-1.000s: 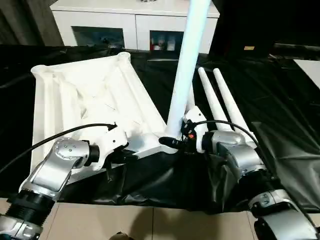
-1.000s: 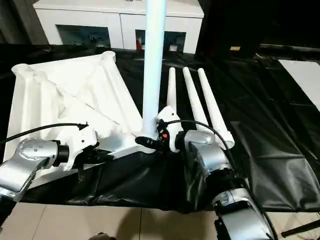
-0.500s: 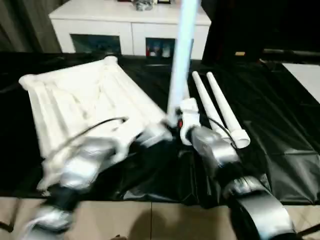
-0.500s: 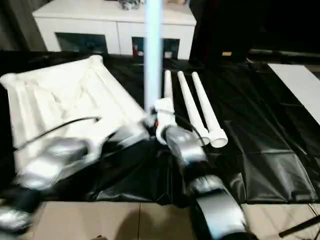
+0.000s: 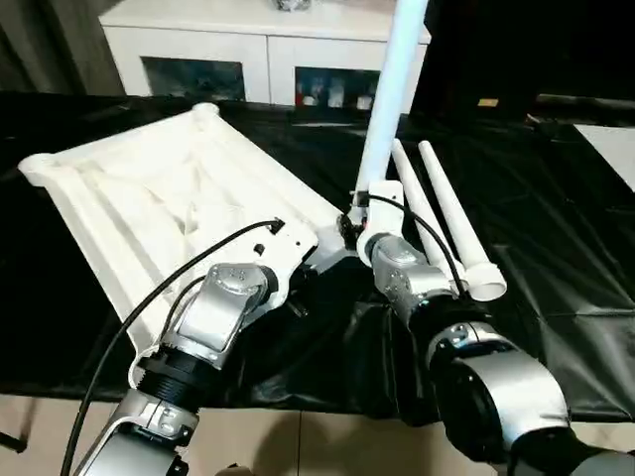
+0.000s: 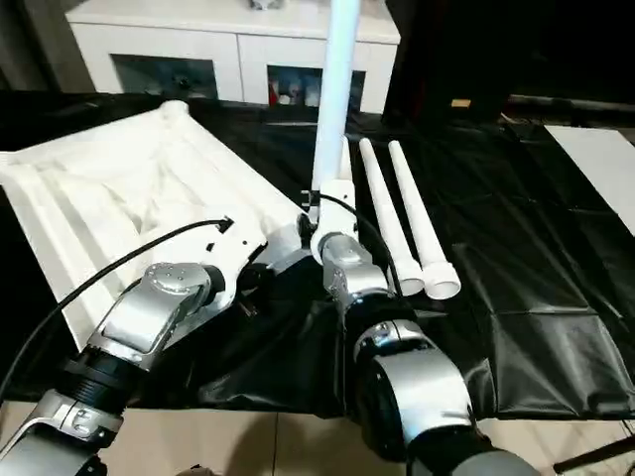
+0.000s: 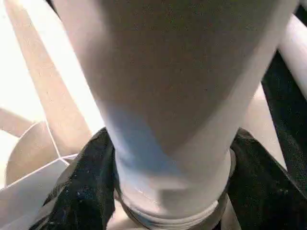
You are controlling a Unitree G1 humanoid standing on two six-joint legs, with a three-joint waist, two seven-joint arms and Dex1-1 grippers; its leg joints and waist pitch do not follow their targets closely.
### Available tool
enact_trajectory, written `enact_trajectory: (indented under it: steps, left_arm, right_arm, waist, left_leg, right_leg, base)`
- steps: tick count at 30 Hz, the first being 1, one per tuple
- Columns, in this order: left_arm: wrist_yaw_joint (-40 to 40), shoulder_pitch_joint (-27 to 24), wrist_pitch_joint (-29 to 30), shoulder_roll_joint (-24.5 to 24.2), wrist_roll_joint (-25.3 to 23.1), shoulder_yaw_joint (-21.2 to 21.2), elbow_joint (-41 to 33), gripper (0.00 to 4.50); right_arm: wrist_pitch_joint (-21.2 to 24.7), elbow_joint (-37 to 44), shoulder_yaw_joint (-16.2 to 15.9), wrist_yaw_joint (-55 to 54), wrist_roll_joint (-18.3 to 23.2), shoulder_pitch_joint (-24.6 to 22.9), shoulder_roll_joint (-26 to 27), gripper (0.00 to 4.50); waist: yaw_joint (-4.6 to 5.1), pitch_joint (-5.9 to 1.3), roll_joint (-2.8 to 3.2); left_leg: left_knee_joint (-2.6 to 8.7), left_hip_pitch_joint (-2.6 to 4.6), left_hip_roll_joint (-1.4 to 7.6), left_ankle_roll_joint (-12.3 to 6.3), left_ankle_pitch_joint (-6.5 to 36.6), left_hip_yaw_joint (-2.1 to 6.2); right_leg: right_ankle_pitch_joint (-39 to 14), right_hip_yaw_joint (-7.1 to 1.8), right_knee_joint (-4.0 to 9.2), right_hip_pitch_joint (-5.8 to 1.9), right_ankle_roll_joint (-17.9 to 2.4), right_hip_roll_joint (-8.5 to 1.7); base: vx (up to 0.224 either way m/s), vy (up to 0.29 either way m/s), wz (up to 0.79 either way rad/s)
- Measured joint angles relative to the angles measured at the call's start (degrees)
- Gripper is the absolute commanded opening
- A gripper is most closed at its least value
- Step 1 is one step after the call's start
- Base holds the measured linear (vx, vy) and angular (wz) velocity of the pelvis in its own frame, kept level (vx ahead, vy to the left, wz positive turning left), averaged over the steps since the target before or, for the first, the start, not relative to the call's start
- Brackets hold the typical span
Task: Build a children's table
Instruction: Rotate leg to tighten
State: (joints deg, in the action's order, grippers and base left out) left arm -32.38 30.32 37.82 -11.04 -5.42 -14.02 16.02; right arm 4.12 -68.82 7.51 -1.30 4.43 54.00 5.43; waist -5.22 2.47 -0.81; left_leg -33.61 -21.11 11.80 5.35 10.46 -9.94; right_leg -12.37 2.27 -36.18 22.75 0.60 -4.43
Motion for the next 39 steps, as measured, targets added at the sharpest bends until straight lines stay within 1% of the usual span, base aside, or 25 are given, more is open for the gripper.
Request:
enact_trajectory:
  steps: [1,2,4,5,6,7,8,10,12,16,18,20,21,23,24,26,29,33,34,35,36,37,38,39]
  left_arm:
    - [0.0,0.0,0.0,-0.03,0.0,0.02,-0.01,0.0]
    - [0.0,0.0,0.0,-0.08,0.0,0.03,-0.04,0.0]
    - [0.23,0.0,-0.03,-0.34,0.03,0.11,0.0,0.0]
    - [1.32,0.03,-0.1,-0.83,-0.09,0.53,0.24,0.0]
    - [2.32,0.14,-0.12,-1.37,-0.46,1.13,0.55,0.0]
    - [3.7,0.76,-0.13,-1.77,-0.96,2.01,1.48,0.0]
    - [4.45,1.28,-0.14,-1.8,-1.1,2.08,1.95,0.0]
    - [5.14,1.44,-0.24,-1.85,-1.1,2.12,1.92,0.0]
    - [5.09,1.44,-0.44,-2.14,-1.09,2.14,1.92,0.0]
    - [4.19,1.44,-0.91,-2.88,-1.02,2.11,1.96,0.0]
    - [3.09,1.44,-2.08,-3.86,-0.95,1.89,2.31,0.0]
    - [2.26,1.37,-2.97,-4.77,-0.89,1.82,2.57,0.0]
    - [1.29,1.24,-3.52,-5.46,-0.75,1.72,2.56,0.0]
    - [-1.56,0.74,-5.47,-7.93,-0.37,1.07,2.27,0.0]
    - [-3.35,0.5,-6.83,-9.45,-0.25,0.6,2.17,0.0]
    - [-4.89,0.02,-7.88,-10.86,-0.03,0.66,2.17,0.0]
    - [-5.82,-0.26,-8.37,-11.25,0.0,0.62,2.18,0.0]
    - [-6.04,-0.27,-8.37,-11.26,0.0,0.62,2.18,0.0]
    - [-6.23,-0.3,-8.55,-11.45,0.07,0.66,2.09,0.0]
    - [-7.21,-0.45,-9.31,-11.9,0.27,0.56,2.08,0.0]
    - [-10.35,-1.16,-11.67,-13.84,1.19,0.08,1.62,0.0]
    - [-17.3,-3.46,-15.72,-18.16,3.7,-0.18,0.21,0.0]
    - [-21.35,-5.16,-18.15,-21.08,5.04,0.13,-0.54,0.0]
    - [-24.62,-6.22,-19.69,-23.36,5.74,0.78,-0.52,0.0]
  right_arm:
    - [-0.18,-0.09,0.15,0.08,0.0,0.02,0.02,2.74]
    - [-0.43,-0.21,0.48,0.4,0.0,0.03,0.03,3.09]
    - [-0.58,-0.57,1.17,1.33,0.22,0.25,0.19,3.44]
    - [-0.56,-0.63,1.18,2.45,0.41,0.39,0.93,3.44]
    - [-0.51,-0.79,1.18,3.67,0.64,0.52,1.88,3.64]
    - [-0.37,-1.33,0.73,6.09,0.92,0.65,2.5,3.64]
    - [-0.17,-1.8,0.34,7.76,1.04,0.65,2.51,3.86]
    - [0.23,-2.41,-0.06,9.96,1.47,0.66,2.51,3.91]
    - [0.22,-2.31,-0.13,11.33,1.57,0.72,2.5,4.21]
    - [0.19,-1.03,-1.28,14.65,1.25,0.72,2.43,4.21]
    - [0.69,1.52,-2.13,17.18,0.72,0.04,1.7,4.21]
    - [1.15,3.43,-2.73,18.75,0.62,-0.47,1.36,4.21]
    - [1.68,5.09,-3.37,19.59,0.59,-1.1,1.09,4.21]
    - [3.33,10.35,-5.24,22.23,0.47,-4.09,0.06,4.21]
    - [4.92,14.43,-6.6,24.1,0.23,-6.23,-0.91,4.21]
    - [6.0,17.78,-7.36,25.44,0.13,-7.13,-2.03,4.21]
    - [6.46,21.45,-7.46,25.87,0.14,-6.78,-2.56,4.21]
    - [6.5,21.56,-7.46,25.94,0.11,-6.62,-2.56,4.21]
    - [7.02,23.13,-8.09,26.39,-0.09,-7.33,-3.15,4.37]
    - [7.62,24.91,-8.97,27.64,-0.25,-8.3,-3.99,4.37]
    - [8.85,31.24,-11.57,31.27,-0.17,-11.57,-6.79,4.37]
    - [10.47,40.08,-14.25,38.59,0.6,-17.43,-13.41,4.37]
    - [11.64,43.15,-14.39,42.31,0.85,-20.69,-17.66,4.37]
    - [12.77,43.28,-13.59,44.68,0.48,-22.73,-21.47,4.37]
  waist:
    - [0.01,0.0,0.0]
    - [0.02,0.01,-0.01]
    - [0.11,0.0,-0.02]
    - [0.58,-0.02,-0.11]
    - [1.1,0.0,-0.27]
    - [1.78,0.05,-0.46]
    - [1.94,0.07,-0.48]
    - [1.79,0.11,-0.43]
    - [1.57,0.1,-0.44]
    - [1.63,0.13,-0.39]
    - [1.75,0.29,-0.13]
    - [1.76,0.34,-0.06]
    - [1.71,0.39,0.02]
    - [1.61,0.54,0.27]
    - [1.49,0.64,0.44]
    - [1.42,0.74,0.6]
    - [1.27,0.74,0.62]
    - [1.21,0.74,0.64]
    - [1.16,0.74,0.64]
    - [1.14,0.75,0.7]
    - [0.88,0.75,0.69]
    - [0.14,0.74,0.68]
    - [-0.34,0.74,0.71]
    - [-0.68,0.77,0.76]
  left_leg:
    - [0.0,-0.01,0.0,0.0,0.0,0.0]
    - [0.01,-0.02,0.01,0.0,0.0,0.0]
    - [0.03,-0.01,0.03,0.0,0.0,0.0]
    - [0.04,0.02,0.05,0.01,0.0,-0.01]
    - [0.02,-0.04,0.06,0.02,0.01,0.04]
    - [0.03,-0.04,0.07,0.04,0.02,0.23]
    - [0.0,-0.04,0.09,0.08,-0.01,0.32]
    - [0.02,-0.12,0.08,0.08,-0.02,0.25]
    - [0.05,-0.14,0.09,0.07,-0.01,0.21]
    - [0.05,-0.16,0.11,0.05,0.0,0.17]
    - [0.03,-0.15,0.11,0.06,0.0,0.18]
    - [0.03,-0.14,0.12,0.07,-0.01,0.2]
    - [0.03,-0.14,0.14,0.07,-0.01,0.2]
    - [0.02,-0.18,0.13,0.07,0.0,0.21]
    - [0.01,-0.19,0.12,0.05,0.01,0.21]
    - [-0.01,-0.19,0.12,0.04,0.01,0.2]
    - [0.0,-0.05,0.13,0.06,0.0,0.19]
    - [-0.01,-0.02,0.11,0.06,0.01,0.19]
    - [-0.01,-0.03,0.11,0.06,0.01,0.2]
    - [0.0,-0.03,0.1,0.06,0.02,0.19]
    - [0.02,-0.12,0.1,0.04,0.04,0.24]
    - [0.05,-0.13,0.11,-0.02,0.1,0.27]
    - [0.02,-0.13,0.09,-0.02,0.15,0.26]
    - [0.0,-0.2,0.07,-0.14,0.22,0.13]
  right_leg:
    - [0.01,0.0,-0.02,0.03,0.0,0.0]
    - [0.01,0.0,-0.02,0.06,0.0,0.0]
    - [0.01,0.0,-0.03,0.07,0.0,0.02]
    - [0.03,-0.02,-0.06,0.1,-0.03,0.07]
    - [0.12,0.02,-0.06,0.1,-0.09,0.1]
    - [0.25,0.27,0.03,0.12,-0.16,0.1]
    - [0.28,0.38,0.06,0.25,-0.19,0.11]
    - [0.32,0.34,0.06,0.44,-0.24,0.08]
    - [0.28,0.39,0.07,0.45,-0.3,0.09]
    - [0.27,0.37,0.07,0.5,-0.33,0.09]
    - [0.28,0.36,0.06,0.5,-0.34,0.09]
    - [0.28,0.37,0.04,0.5,-0.35,0.1]
    - [0.28,0.4,0.04,0.5,-0.35,0.12]
    - [0.28,0.39,0.08,0.5,-0.35,0.12]
    - [0.28,0.39,0.08,0.5,-0.35,0.11]
    - [0.28,0.38,0.06,0.5,-0.35,0.1]
    - [0.28,0.36,0.04,0.4,-0.35,0.1]
    - [0.28,0.32,0.05,0.36,-0.36,0.08]
    - [0.28,0.33,0.06,0.36,-0.36,0.09]
    - [0.28,0.33,0.07,0.37,-0.36,0.09]
    - [0.27,0.39,0.19,0.37,-0.36,0.1]
    - [0.28,0.4,0.39,0.29,-0.34,0.13]
    - [0.27,0.36,0.4,0.23,-0.31,0.12]
    - [0.26,0.3,0.37,0.27,-0.31,0.12]
  base:
    - [0.0,0.0,0.0]
    - [0.0,0.0,0.0]
    - [0.0,0.0,0.0]
    - [0.0,0.0,0.0]
    - [0.0,0.0,0.0]
    - [-0.019,-0.003,-0.18]
    - [0.0,0.0,0.0]
    - [0.0,0.0,0.0]
    - [0.0,0.0,0.0]
    - [0.0,0.0,0.0]
    - [0.0,0.0,0.0]
    - [0.0,0.0,0.0]
    - [0.0,0.0,0.0]
    - [0.0,0.0,0.0]
    - [0.0,0.0,0.0]
    - [0.0,0.0,0.0]
    - [0.0,0.0,0.0]
    - [0.0,0.0,0.0]
    - [0.0,0.0,0.0]
    - [0.0,0.0,0.0]
    - [0.0,0.0,0.0]
    - [0.0,0.0,0.0]
    - [0.0,0.0,0.0]
    - [0.0,0.0,0.0]
